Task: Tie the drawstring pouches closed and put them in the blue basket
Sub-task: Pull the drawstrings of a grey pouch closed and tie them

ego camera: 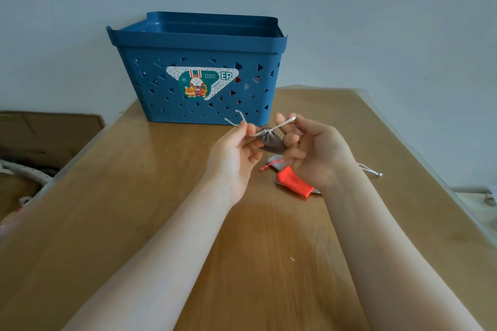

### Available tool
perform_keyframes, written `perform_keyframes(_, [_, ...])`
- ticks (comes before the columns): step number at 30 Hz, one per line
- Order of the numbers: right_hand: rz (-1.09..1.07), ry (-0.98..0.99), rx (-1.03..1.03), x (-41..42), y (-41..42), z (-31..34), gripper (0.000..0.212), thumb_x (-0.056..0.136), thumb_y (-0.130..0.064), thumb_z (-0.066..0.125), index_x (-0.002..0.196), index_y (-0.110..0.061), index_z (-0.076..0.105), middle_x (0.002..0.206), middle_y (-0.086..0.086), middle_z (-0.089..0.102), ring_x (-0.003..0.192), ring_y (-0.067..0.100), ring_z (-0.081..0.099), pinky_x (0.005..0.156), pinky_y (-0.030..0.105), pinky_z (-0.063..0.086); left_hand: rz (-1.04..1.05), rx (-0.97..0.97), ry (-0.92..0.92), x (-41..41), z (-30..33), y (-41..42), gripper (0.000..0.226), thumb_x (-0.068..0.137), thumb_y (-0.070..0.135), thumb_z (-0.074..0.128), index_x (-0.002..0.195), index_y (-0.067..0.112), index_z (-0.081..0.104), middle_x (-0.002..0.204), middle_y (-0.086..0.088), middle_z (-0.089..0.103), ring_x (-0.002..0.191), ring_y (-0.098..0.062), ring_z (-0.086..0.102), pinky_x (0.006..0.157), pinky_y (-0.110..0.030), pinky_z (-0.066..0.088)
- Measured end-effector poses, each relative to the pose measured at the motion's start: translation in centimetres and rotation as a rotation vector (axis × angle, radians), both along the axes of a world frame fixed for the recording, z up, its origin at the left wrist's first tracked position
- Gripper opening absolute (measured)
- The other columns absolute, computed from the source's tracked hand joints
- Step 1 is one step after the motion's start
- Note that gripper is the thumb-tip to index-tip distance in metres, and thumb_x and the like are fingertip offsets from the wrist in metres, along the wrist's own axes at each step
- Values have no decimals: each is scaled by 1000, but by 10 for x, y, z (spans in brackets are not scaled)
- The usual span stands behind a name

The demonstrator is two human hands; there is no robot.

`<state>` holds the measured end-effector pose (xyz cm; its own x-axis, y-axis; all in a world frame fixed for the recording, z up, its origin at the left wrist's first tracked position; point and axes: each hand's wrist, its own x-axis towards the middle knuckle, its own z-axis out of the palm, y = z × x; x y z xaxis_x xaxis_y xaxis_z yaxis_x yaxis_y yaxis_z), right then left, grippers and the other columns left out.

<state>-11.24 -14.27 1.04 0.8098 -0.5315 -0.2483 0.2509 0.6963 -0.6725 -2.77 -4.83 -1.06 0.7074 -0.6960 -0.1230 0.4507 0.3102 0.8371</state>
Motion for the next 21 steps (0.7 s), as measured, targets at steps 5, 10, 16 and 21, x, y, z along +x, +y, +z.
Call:
perform_keyframes(5, [41,78,-26,5,-3,-16,22,94,-13,41,74,-17,50,61,-6,54,37,4,32,34,13,22,-18,-40,22,3,-4,2,36,100,21,39,66,16,47,70,2,60,56,-10,41,53,-22,29])
perform_keyframes(10, [-45,138,-277,6,-2,-11,21,94,-13,44,76,-15,57,61,-5,53,38,5,36,36,14,29,-66,77,-135,1,-4,2,35,100,24,41,66,16,46,72,-1,57,50,-9,37,41,-17,28])
perform_keyframes(16, [-48,196,-694,-2,5,-1,26,94,-15,52,73,-19,68,68,-6,64,54,2,56,46,18,43,-58,379,-469,6,-2,6,37,98,29,43,65,20,58,64,6,55,52,-8,40,52,-24,30])
perform_keyframes(21, [-125,243,-991,-2,8,5,14,89,-13,60,79,-14,70,77,-12,67,68,-6,60,64,7,43,-136,444,-876,4,-1,10,36,88,30,37,64,3,40,62,-2,38,55,-8,34,60,-31,27])
